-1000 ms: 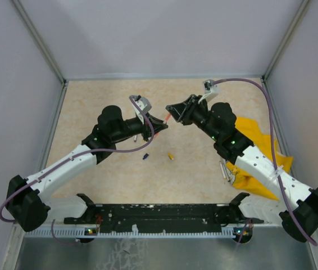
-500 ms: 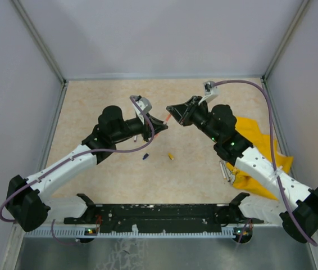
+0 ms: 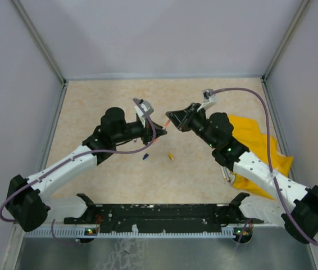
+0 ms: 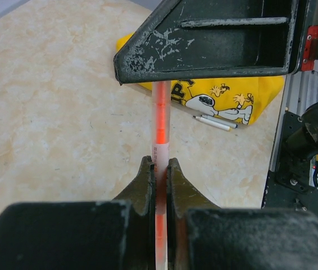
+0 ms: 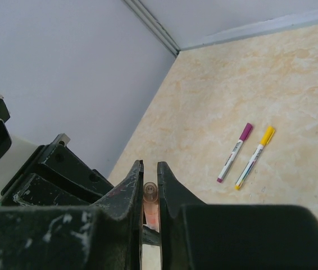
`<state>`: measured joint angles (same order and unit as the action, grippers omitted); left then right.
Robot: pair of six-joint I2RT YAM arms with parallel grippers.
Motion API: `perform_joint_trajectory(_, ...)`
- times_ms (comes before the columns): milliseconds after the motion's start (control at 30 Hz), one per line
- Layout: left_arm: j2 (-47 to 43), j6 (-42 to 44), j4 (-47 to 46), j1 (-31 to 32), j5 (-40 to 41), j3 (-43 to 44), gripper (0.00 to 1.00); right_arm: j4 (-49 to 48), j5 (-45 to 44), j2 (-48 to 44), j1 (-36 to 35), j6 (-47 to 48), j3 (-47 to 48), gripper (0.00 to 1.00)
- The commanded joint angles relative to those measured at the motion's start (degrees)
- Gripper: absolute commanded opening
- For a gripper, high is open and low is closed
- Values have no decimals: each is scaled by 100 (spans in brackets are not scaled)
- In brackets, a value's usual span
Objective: Insert the pens into the pen caps
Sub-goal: Press the pen cap onto the pen.
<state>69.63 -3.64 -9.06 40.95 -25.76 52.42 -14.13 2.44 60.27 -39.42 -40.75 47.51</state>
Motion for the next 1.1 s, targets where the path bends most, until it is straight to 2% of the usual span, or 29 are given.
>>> perform_joint_trajectory(0,-160,-48,-606,-8,145,84,0,169,24,154,-614,-73,-250,0)
perform_joint_trajectory(233,-208,-49,-615,-8,226,66,0,-332,-380,477,-1296,-494,-871,0)
perform_joint_trajectory(633,-260,-49,-615,-8,367,43,0,-1076,-558,1182,-2128,-1036,-1620,0)
perform_joint_trajectory(867,-415,-143,-777,-29,804,-4,0,-1402,-412,1445,-2351,-1241,-1782,0)
perform_joint_trajectory(1067,-451,-239,-922,-130,821,0,0,-1459,-418,1475,-2410,-1236,-1755,0)
